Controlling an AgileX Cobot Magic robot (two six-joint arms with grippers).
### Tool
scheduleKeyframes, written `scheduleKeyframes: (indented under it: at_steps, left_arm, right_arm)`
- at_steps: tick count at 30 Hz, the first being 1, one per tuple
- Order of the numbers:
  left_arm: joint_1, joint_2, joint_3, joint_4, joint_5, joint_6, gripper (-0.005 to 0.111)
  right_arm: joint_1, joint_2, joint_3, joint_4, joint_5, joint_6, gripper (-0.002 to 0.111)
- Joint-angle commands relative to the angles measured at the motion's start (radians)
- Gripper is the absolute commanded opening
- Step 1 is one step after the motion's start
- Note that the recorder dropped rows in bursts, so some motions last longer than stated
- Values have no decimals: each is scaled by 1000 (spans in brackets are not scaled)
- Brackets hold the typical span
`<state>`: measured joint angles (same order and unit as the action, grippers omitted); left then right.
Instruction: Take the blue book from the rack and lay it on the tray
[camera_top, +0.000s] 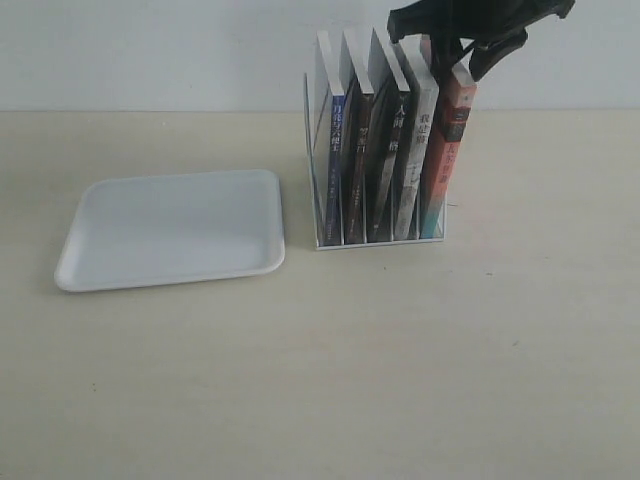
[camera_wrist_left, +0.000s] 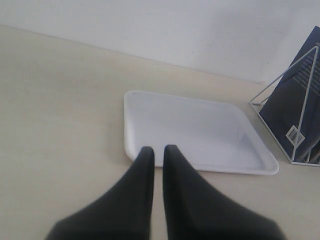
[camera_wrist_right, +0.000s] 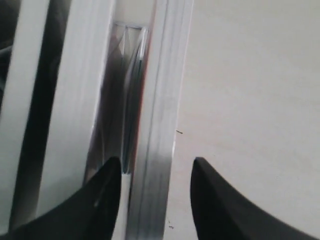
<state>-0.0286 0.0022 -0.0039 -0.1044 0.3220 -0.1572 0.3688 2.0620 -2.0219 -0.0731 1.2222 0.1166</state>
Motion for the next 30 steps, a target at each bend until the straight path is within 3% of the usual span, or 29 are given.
scheduleKeyframes:
  at_steps: [1,6,12,13,30]
  left_arm:
    - [-5,-2,4,-4,-10,-3,6]
    - [-5,-2,4,-4,-10,-3,6]
    - [-5,-2,4,-4,-10,-3,6]
    - [-5,-2,4,-4,-10,-3,6]
    - [-5,-2,4,-4,-10,-3,6]
  right_arm:
    - [1,26,-3,-12,-1,10,42]
    - [1,34,-3,-10,-1,33,38]
    - [1,24,-5,-12,-1,33,2]
    - [1,20,-5,-12,-1,31,0]
    - [1,-95,-27,-14,-1,29,0]
